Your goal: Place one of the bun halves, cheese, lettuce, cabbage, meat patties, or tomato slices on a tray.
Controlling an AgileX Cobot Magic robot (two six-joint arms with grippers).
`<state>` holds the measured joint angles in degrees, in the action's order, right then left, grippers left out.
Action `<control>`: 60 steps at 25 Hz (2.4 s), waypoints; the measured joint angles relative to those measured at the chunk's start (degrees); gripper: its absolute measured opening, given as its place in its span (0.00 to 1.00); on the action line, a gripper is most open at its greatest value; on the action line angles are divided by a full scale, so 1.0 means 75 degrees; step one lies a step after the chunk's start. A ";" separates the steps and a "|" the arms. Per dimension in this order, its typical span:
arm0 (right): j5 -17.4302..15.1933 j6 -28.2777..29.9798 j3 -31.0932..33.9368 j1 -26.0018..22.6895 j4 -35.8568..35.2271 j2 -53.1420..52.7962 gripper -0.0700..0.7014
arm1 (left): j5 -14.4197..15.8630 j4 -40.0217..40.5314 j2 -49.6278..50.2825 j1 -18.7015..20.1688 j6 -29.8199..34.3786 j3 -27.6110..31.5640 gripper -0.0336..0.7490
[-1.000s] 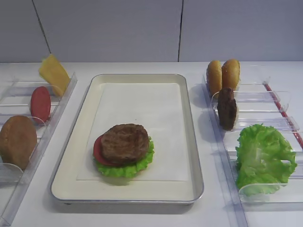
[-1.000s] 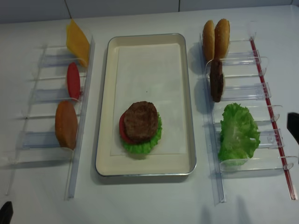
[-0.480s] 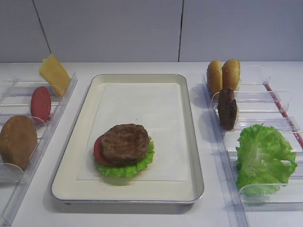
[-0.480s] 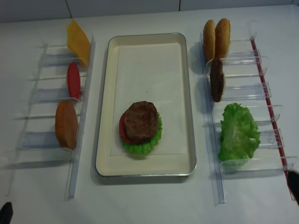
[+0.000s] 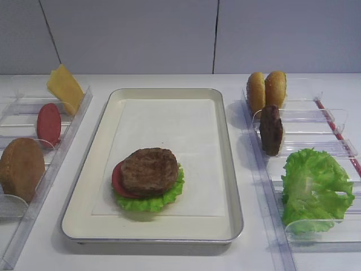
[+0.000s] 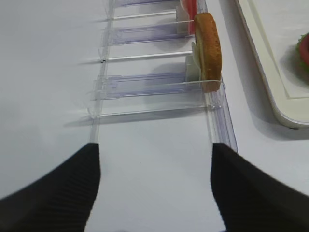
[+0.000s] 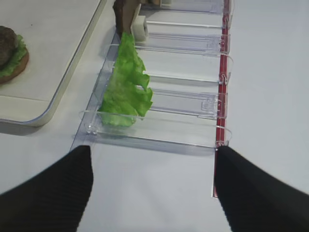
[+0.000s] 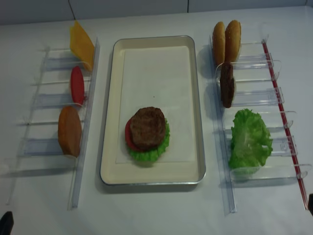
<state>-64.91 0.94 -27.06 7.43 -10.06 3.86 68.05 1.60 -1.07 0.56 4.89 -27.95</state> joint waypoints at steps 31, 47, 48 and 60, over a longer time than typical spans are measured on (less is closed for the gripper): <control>0.0000 0.0000 0.0000 0.0000 0.0017 -0.0013 0.78 | 0.0000 0.0000 0.0000 0.0000 0.0000 0.0000 0.63; 0.0000 0.0000 0.0000 0.0000 0.0017 -0.0013 0.78 | 0.0000 0.0000 0.0000 0.0000 0.0000 0.0000 0.63; 0.0000 0.0000 0.0000 0.0000 0.0017 -0.0013 0.78 | 0.0000 0.0000 0.0000 0.0000 0.0000 0.0000 0.63; 0.0000 0.0000 0.0000 0.0000 0.0017 -0.0013 0.78 | 0.0000 0.0000 0.0000 0.0000 0.0000 0.0000 0.63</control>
<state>-64.91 0.94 -27.06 7.43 -9.94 3.76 68.05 1.60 -1.07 0.56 4.89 -27.95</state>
